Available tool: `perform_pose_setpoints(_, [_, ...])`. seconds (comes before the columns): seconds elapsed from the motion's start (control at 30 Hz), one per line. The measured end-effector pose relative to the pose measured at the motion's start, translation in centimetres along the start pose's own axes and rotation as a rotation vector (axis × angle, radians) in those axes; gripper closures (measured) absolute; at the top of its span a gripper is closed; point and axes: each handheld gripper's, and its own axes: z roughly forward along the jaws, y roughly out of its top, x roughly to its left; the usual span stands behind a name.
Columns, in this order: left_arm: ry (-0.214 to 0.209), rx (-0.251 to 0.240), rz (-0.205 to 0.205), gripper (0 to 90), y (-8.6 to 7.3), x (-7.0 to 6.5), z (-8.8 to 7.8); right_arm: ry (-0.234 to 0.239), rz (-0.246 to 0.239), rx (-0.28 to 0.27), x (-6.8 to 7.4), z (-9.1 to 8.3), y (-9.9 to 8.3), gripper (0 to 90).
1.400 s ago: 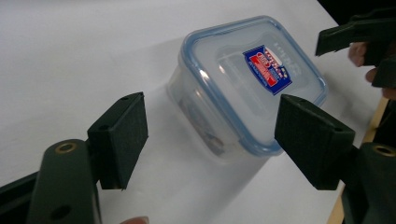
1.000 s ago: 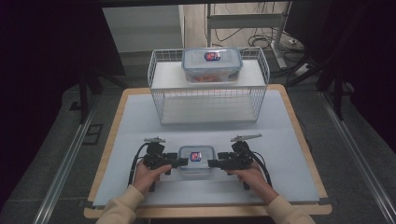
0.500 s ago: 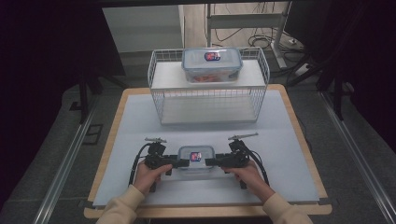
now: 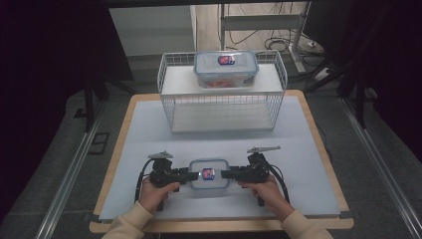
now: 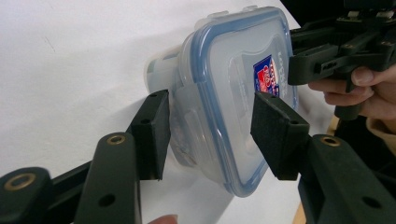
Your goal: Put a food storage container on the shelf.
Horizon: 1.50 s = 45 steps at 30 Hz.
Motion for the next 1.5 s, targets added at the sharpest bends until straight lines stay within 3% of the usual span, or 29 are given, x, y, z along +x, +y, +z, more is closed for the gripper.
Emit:
perform_pose_setpoints(0.33, [0.018, -0.012, 0.023, 49.8, -0.1, -0.5, -0.2, -0.001, 0.016, -0.024, 0.2, -0.2, -0.2, 52.9])
perform_pose_setpoints(1.03, [0.028, -0.057, 0.060, 50.2, 1.2, -1.5, -0.3, -0.035, -0.064, -0.076, 1.0, -1.4, 0.5, 53.1])
perform_pose_setpoints(1.23, [0.029, -0.081, 0.083, 50.3, 2.1, -2.1, -0.7, -0.048, -0.116, -0.101, 1.8, -2.4, 1.5, 53.1])
perform_pose_setpoints(1.5, [0.030, -0.104, 0.119, 50.2, 4.5, -3.0, -1.0, -0.063, -0.144, -0.126, 2.2, -3.6, 3.0, 53.0])
